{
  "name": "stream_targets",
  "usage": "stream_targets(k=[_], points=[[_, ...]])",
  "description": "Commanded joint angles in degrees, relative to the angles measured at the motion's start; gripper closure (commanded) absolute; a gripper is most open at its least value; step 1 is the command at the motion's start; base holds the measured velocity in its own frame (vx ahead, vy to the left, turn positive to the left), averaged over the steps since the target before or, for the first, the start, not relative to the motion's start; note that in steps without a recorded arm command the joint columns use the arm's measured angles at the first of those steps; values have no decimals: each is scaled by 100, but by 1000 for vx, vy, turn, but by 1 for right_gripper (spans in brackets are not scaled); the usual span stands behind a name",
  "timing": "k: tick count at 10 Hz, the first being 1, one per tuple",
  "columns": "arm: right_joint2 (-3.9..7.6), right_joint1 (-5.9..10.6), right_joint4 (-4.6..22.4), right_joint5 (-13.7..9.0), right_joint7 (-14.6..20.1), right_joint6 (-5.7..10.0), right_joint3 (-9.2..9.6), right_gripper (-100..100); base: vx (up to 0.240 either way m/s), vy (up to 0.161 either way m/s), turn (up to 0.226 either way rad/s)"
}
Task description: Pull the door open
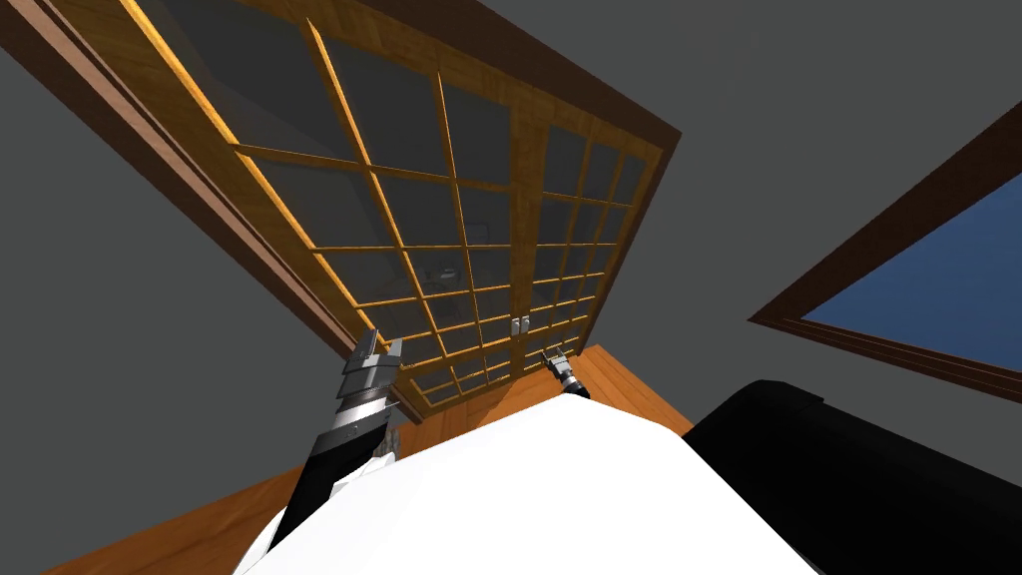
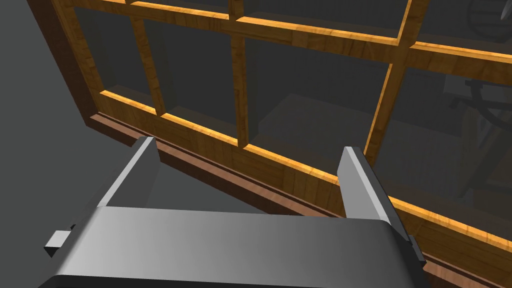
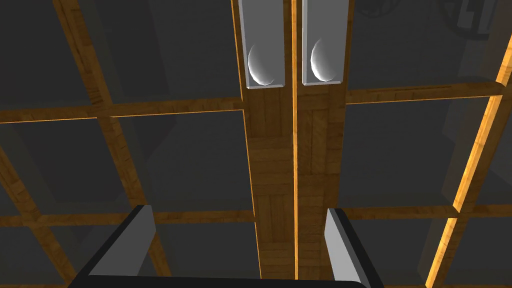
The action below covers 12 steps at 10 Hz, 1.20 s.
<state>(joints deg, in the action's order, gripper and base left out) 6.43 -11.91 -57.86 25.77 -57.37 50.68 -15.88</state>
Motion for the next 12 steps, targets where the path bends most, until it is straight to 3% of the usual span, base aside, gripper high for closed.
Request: stream_targets(k=[1, 6, 7, 12], points=[[-7, 54, 219, 77, -192, 73, -36, -100, 192, 28, 28], [-23, 195, 670, 211, -534, 241, -109, -100, 160, 0, 19], [-23, 162, 602, 196, -483, 216, -99, -100, 80, -4, 7], [38, -61, 770, 116, -614, 139, -336, -100, -149, -11, -7]])
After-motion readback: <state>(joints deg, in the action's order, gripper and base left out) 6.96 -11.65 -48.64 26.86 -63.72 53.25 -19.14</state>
